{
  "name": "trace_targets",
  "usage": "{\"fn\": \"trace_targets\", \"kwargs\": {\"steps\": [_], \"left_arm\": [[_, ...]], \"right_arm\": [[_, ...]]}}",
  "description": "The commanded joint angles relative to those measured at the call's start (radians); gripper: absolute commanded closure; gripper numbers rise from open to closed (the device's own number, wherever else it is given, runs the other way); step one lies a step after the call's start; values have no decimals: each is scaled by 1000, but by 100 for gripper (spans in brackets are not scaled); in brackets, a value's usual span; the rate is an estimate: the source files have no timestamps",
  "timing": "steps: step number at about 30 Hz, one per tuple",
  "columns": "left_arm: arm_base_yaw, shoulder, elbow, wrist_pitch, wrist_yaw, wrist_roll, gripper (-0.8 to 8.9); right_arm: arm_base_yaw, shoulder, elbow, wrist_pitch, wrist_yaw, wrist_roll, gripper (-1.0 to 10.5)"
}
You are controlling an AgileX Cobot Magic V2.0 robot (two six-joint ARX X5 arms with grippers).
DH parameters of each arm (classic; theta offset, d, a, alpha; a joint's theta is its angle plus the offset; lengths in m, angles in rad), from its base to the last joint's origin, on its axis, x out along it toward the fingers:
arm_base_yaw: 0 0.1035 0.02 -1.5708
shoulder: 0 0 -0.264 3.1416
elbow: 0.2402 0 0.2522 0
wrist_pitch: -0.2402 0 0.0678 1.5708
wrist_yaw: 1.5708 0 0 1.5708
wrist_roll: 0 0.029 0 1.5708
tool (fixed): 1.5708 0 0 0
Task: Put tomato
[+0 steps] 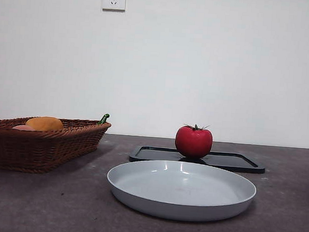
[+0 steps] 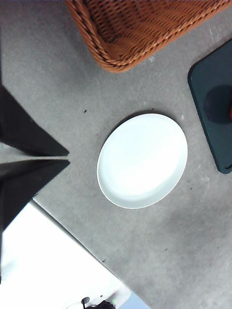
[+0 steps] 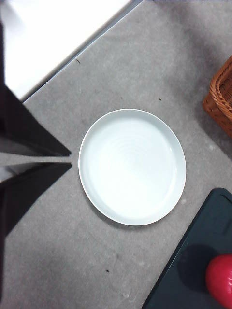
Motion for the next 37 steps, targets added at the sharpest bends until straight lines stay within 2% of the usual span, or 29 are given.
{"fn": "trace_targets", "kwargs": {"steps": [1, 5, 11, 16, 21, 30, 37], "left_arm": [[-2, -8, 16, 37, 4, 29, 806], [36, -65, 13, 174, -20, 32, 806], [158, -200, -56, 511, -187, 30, 806], [245, -321, -200, 743, -357, 35, 806], [282, -440, -407, 926, -466, 35, 806], [288, -631, -739, 994, -476, 37, 806], [288, -755, -907, 984, -476, 37, 806]], "right_arm": [[6, 5, 8, 10, -1, 3, 939], [6, 5, 8, 10, -1, 3, 939], [6, 5, 8, 10, -1, 3, 939], [6, 5, 8, 10, -1, 3, 939], [6, 5, 8, 10, -1, 3, 939], [6, 5, 8, 10, -1, 3, 939], [6, 5, 8, 10, -1, 3, 939]]}}
